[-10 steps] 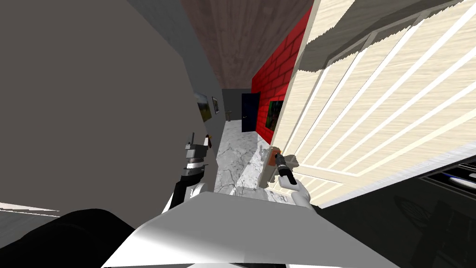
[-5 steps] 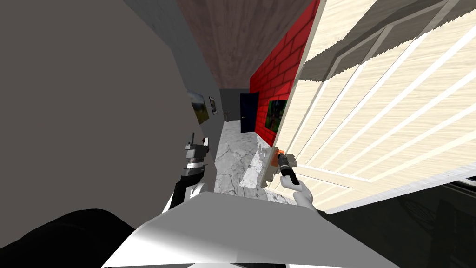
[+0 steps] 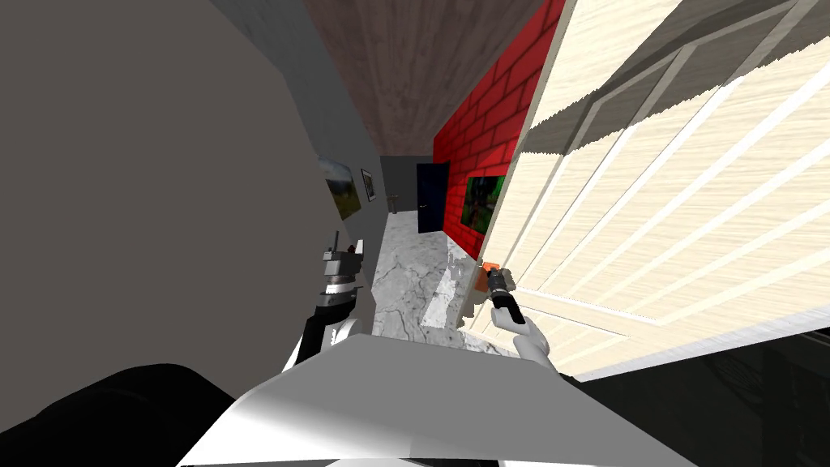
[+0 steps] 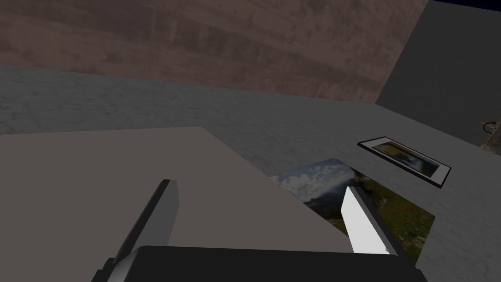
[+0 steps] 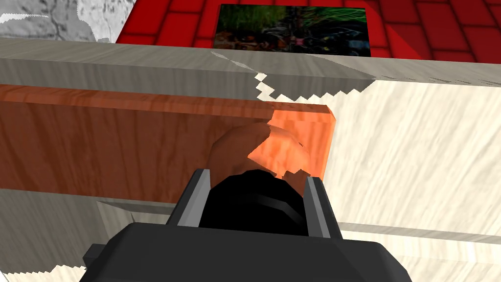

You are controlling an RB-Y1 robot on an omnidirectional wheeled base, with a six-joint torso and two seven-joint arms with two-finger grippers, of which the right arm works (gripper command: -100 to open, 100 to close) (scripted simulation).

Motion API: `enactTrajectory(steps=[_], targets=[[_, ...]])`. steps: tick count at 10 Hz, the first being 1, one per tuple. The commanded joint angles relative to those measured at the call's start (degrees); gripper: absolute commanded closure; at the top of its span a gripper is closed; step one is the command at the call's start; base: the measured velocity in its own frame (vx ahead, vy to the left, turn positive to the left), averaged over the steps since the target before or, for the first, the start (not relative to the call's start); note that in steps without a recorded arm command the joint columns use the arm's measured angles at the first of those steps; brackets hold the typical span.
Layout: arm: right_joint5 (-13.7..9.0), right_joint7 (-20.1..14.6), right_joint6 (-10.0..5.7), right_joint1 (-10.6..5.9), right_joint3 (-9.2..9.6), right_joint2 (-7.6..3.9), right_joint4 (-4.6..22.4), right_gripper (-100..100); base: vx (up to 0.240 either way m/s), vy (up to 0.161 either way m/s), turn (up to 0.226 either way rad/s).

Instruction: Push the door open

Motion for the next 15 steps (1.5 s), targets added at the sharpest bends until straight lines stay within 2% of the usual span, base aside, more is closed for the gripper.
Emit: enactTrajectory(steps=[1, 15], targets=[[-0.2, 0.2, -0.06, -0.04, -0.86, -0.34, -0.5, 100, 0.170, 0.018, -0.025], [-1.9, 2.6, -0.42, 0.35, -10.34, -1.68, 1.2, 100, 0.199, 0.036, -0.057]])
